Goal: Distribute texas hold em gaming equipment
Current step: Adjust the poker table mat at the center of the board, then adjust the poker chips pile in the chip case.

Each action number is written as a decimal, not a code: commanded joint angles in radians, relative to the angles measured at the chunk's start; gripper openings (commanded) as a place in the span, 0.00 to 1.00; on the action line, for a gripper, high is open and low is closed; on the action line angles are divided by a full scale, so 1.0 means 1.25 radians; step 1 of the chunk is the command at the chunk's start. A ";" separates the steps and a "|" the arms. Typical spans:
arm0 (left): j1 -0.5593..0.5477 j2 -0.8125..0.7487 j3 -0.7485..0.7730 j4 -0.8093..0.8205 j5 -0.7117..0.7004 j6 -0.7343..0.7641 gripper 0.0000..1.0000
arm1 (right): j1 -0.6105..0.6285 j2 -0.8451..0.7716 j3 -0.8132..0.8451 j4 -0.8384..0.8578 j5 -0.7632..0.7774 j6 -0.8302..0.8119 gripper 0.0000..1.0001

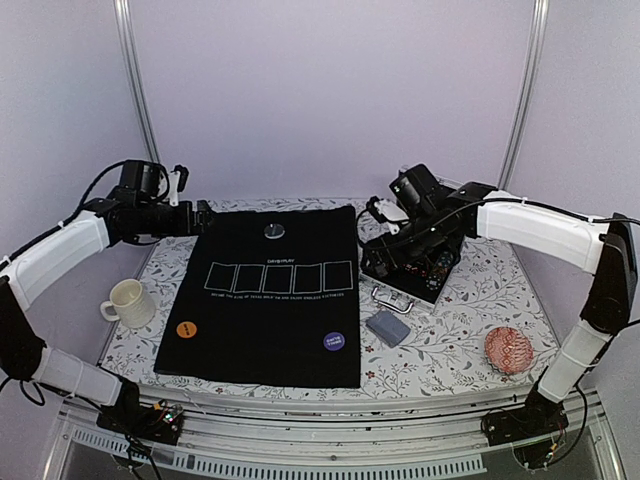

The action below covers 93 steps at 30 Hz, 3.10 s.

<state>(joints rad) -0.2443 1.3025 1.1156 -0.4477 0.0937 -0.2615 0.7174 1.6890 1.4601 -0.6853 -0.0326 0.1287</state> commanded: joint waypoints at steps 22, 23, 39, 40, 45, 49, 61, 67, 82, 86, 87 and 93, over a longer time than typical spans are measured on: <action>0.025 0.030 -0.073 0.065 -0.040 0.059 0.98 | -0.094 0.402 0.313 -0.110 0.161 -0.246 0.77; 0.026 0.030 -0.073 0.065 -0.038 0.057 0.98 | -0.094 0.413 0.320 -0.111 0.165 -0.247 0.76; 0.035 0.044 -0.078 0.067 -0.036 0.059 0.99 | -0.095 0.497 0.353 -0.104 0.201 -0.279 0.65; 0.035 0.046 -0.078 0.067 -0.035 0.058 0.98 | -0.095 0.498 0.356 -0.107 0.195 -0.276 0.64; 0.039 0.057 -0.077 0.067 -0.018 0.053 0.98 | -0.092 0.490 0.354 -0.119 0.139 -0.261 0.60; 0.040 0.058 -0.076 0.066 -0.009 0.051 0.98 | -0.079 0.458 0.326 -0.111 0.086 -0.263 0.57; 0.044 0.070 -0.076 0.065 -0.001 0.051 0.98 | -0.076 0.429 0.292 -0.061 0.109 -0.297 0.54; 0.045 0.079 -0.075 0.064 0.002 0.051 0.98 | -0.096 0.466 0.328 -0.063 0.151 -0.308 0.55; 0.050 0.082 -0.075 0.057 -0.001 0.056 0.98 | -0.096 0.475 0.370 -0.050 0.151 -0.310 0.59; 0.051 0.082 -0.076 0.056 -0.008 0.060 0.98 | -0.097 0.459 0.369 -0.032 0.201 -0.302 0.62; 0.051 0.082 -0.076 0.056 -0.008 0.061 0.98 | -0.097 0.461 0.372 -0.031 0.202 -0.302 0.62; 0.052 0.092 -0.075 0.054 -0.014 0.065 0.98 | -0.096 0.494 0.387 -0.039 0.190 -0.312 0.62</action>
<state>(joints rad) -0.1940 1.3979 1.0218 -0.3782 0.0856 -0.1936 0.5911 2.2791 1.9007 -0.7513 0.1898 -0.2558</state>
